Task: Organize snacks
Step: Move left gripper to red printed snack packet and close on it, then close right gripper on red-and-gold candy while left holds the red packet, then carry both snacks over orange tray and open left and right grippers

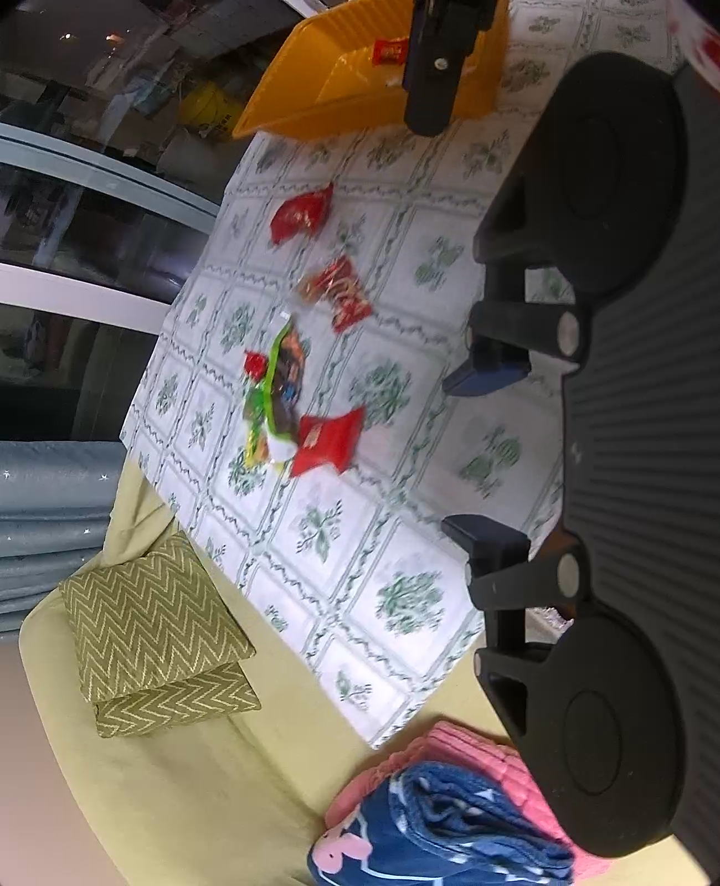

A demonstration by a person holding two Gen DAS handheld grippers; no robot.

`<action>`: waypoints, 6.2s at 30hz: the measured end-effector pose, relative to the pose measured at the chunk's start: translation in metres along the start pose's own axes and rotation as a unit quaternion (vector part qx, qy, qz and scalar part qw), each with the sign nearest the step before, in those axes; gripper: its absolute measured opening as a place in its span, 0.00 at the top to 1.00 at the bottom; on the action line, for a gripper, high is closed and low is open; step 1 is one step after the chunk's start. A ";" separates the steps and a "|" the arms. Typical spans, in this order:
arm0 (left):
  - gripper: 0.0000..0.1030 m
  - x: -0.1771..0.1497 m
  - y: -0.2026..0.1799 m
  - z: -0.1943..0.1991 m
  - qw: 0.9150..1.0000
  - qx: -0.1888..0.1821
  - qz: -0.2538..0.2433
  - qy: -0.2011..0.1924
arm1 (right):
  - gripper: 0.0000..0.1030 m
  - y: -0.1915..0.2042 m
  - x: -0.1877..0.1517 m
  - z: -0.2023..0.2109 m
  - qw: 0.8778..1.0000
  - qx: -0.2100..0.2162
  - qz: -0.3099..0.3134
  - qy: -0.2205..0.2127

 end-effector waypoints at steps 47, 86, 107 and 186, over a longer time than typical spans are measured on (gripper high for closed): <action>0.76 0.068 0.008 -0.121 0.993 -0.071 -0.088 0.025 | 0.42 -0.006 0.031 -0.090 0.992 -0.084 -0.088 0.032; 0.79 0.072 0.063 -0.084 0.998 -0.037 -0.043 -0.003 | 0.56 0.028 0.036 -0.154 0.994 -0.110 -0.014 0.020; 0.78 0.065 0.054 -0.070 0.999 -0.021 -0.039 -0.009 | 0.76 0.032 0.025 -0.143 0.992 -0.102 0.070 0.006; 0.78 -0.003 -0.330 -0.051 0.962 -0.172 -0.210 0.004 | 0.76 -0.222 -0.022 0.120 0.984 -0.109 -0.117 -0.082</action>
Point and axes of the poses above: each gripper's, at about its wrist camera, not at the fingertips, and z roughly against the way its jaws point, y to its left, x to its top, the point moved 9 cm from there along -z, roughly the way its jaws point, and after that the axes turned 6 degrees about -x, right-handed, at the moved point
